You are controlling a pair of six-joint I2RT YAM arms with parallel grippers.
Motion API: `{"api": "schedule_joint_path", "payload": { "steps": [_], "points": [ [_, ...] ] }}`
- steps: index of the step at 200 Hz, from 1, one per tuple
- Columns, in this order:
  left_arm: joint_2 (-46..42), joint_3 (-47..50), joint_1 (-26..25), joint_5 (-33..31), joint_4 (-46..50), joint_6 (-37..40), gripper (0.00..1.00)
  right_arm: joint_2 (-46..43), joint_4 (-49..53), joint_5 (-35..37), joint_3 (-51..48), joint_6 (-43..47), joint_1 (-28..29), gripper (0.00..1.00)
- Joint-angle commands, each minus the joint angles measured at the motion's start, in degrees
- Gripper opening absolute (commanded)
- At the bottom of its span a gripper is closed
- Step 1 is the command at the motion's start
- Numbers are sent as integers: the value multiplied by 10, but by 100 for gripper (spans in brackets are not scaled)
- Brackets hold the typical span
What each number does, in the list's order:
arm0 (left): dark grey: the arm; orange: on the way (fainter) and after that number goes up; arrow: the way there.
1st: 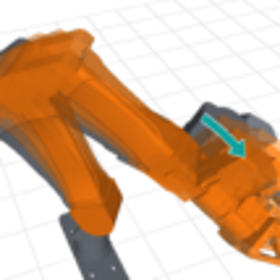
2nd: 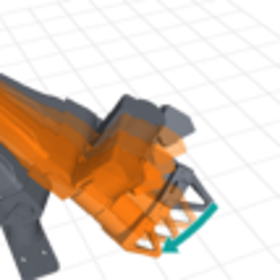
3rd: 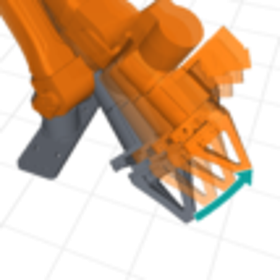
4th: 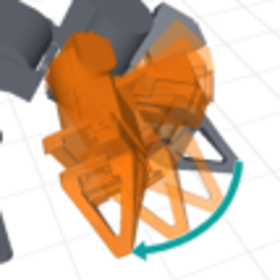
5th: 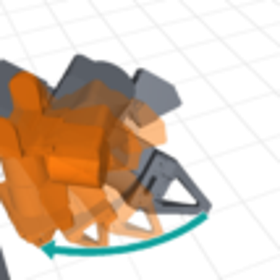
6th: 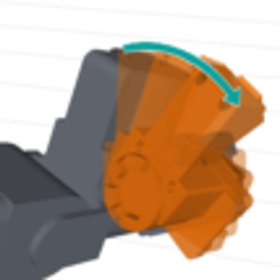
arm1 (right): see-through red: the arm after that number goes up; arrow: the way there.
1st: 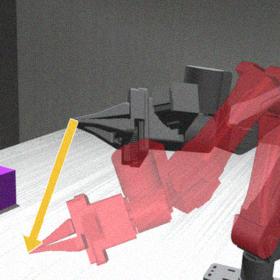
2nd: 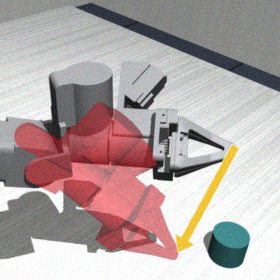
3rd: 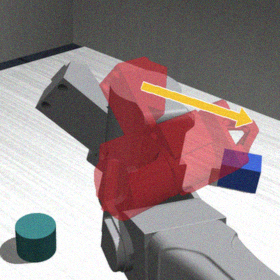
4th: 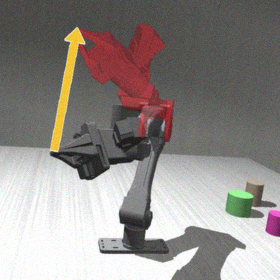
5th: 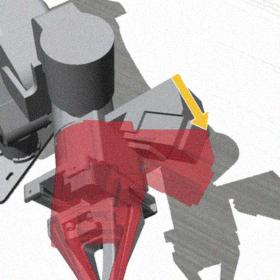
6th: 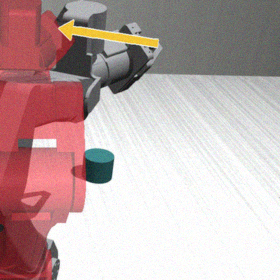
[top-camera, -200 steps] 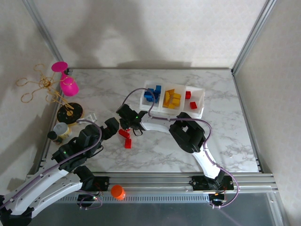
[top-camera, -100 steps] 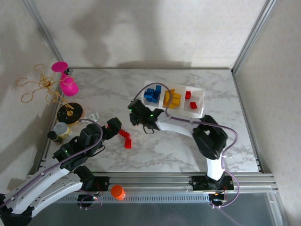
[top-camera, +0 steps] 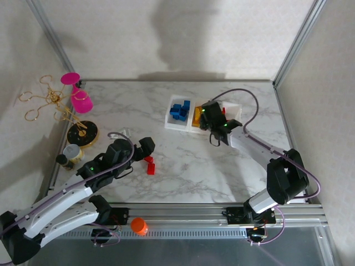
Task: Sort the legos into containers by color
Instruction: Place the lego in the container, then pick up the lego from the center of the table.
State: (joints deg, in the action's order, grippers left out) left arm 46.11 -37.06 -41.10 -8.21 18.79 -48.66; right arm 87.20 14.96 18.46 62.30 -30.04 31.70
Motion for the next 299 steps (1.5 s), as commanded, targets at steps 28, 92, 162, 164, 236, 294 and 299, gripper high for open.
{"api": "schedule_joint_path", "payload": {
  "steps": [28,92,162,164,236,294,299],
  "points": [
    [77,-49,2,42,-80,25,100,45,-11,20,19,34,-110,27],
    [110,-58,2,37,-94,24,100,167,-13,33,105,62,-155,41],
    [85,-48,2,22,-78,30,100,82,-2,5,73,68,-112,59],
    [84,-47,2,21,-77,29,100,78,-2,5,70,68,-109,59],
    [-16,-25,2,-34,21,13,100,9,-7,-61,3,26,63,67],
    [-102,-10,3,-93,128,-18,100,100,-59,-114,20,-13,228,74],
    [-107,-10,3,-94,135,-23,100,110,-61,-115,26,-15,238,75]
  ]
}}
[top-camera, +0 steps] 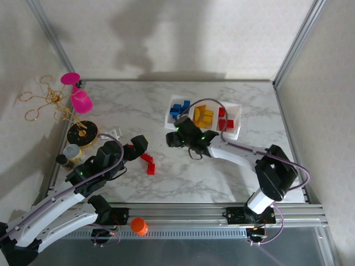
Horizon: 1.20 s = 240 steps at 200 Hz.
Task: Sort the legos into containers by color
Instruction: Pick up the lego from the center of the table.
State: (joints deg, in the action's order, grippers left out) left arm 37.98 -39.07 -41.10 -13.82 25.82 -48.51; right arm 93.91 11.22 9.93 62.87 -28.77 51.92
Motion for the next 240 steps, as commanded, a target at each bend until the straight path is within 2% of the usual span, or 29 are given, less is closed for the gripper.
{"api": "schedule_joint_path", "payload": {
  "steps": [1,32,78,138,183,240],
  "points": [
    [-26,11,3,-39,66,-25,100,45,-25,-30,21,-28,37,75],
    [-56,18,4,-54,98,-51,100,110,-60,-44,57,26,85,75],
    [-90,23,4,-69,118,-72,99,179,-86,-86,104,81,103,75],
    [-95,28,5,-79,123,-79,100,241,-74,-62,144,110,111,72],
    [-92,30,5,-73,113,-80,99,268,-56,-35,169,120,110,57],
    [-87,28,6,-70,104,-76,100,252,-49,-22,167,130,109,35]
  ]
}}
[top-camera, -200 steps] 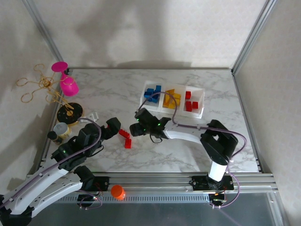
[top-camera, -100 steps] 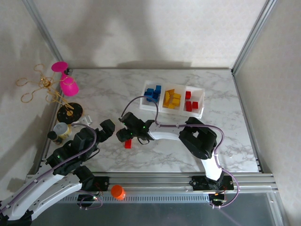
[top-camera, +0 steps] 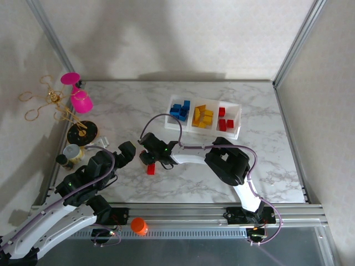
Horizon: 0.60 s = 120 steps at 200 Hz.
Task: Sort the legos into containers by color
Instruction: Pick up the lego from the center of the table.
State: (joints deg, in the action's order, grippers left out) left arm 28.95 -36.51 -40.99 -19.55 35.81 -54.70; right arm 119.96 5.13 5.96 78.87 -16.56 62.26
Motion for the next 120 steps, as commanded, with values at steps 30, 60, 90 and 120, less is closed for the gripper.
{"api": "schedule_joint_path", "payload": {
  "steps": [30,60,90,120],
  "points": [
    [10,-3,4,-6,-8,-10,100,-32,19,19,-1,0,3,28],
    [35,-19,4,10,-29,14,100,-87,8,19,-35,-19,-8,26],
    [74,-35,4,35,-54,35,100,-145,16,26,-64,-44,-28,25],
    [112,-44,3,79,-105,63,100,-212,40,51,-100,-79,-68,23]
  ]
}}
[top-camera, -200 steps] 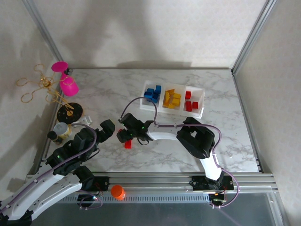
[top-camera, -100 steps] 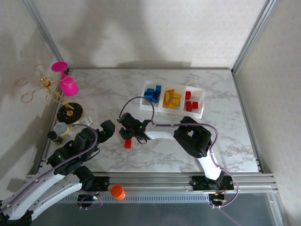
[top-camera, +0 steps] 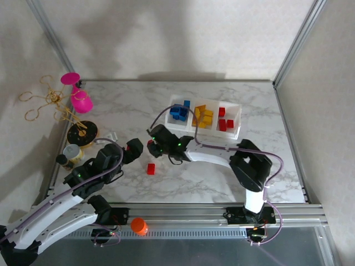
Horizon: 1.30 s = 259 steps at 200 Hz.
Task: Sort the legos into containers by color
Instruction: Pick up the lego from the center of the table, then place the lego in the container.
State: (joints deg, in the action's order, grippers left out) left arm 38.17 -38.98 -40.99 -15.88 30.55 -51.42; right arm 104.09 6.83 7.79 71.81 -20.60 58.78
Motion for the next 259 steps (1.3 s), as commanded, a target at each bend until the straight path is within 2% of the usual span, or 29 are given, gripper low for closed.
{"api": "schedule_joint_path", "payload": {
  "steps": [1,28,64,73,129,165,212,228,240,259],
  "points": [
    [21,-20,2,44,-54,31,100,-56,23,33,-31,-40,-35,23],
    [61,-24,1,66,-92,43,100,-118,50,75,-66,-67,-88,22],
    [122,-42,-5,103,-141,66,100,-166,80,102,-98,-88,-187,22],
    [135,-46,-7,109,-152,68,100,-170,85,110,-99,-86,-228,22],
    [197,-60,-13,122,-193,73,100,-132,60,115,-77,-57,-363,23],
    [223,-65,-14,119,-210,70,100,-68,54,89,-23,-38,-417,23],
    [240,-73,-14,112,-209,71,100,25,68,111,48,-9,-452,24],
    [238,-74,-15,112,-204,71,100,37,78,105,65,-4,-458,29],
    [234,-73,-15,110,-204,71,100,38,84,109,71,-2,-459,39],
    [226,-71,-15,106,-200,73,100,29,85,96,76,0,-459,45]
  ]
}}
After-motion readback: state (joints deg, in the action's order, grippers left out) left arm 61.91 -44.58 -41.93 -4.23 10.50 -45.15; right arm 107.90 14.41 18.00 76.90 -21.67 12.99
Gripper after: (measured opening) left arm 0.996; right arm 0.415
